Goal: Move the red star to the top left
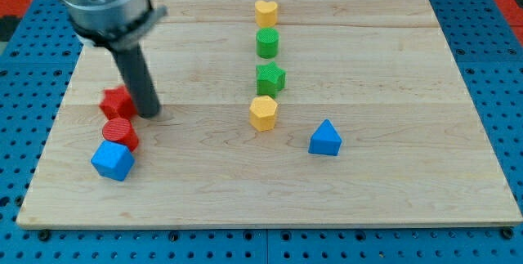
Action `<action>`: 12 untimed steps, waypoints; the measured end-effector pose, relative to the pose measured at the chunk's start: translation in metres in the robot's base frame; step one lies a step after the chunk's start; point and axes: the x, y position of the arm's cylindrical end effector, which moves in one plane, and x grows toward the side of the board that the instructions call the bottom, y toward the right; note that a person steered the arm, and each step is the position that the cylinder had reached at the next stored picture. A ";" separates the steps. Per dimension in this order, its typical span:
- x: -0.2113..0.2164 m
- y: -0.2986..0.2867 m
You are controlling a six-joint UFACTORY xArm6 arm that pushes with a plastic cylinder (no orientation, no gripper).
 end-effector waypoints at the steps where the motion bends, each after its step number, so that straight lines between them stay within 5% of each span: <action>1: 0.017 0.015; 2: 0.046 -0.006; 3: 0.017 -0.039; 6: -0.143 -0.064; 10: -0.119 -0.108; 12: -0.171 -0.122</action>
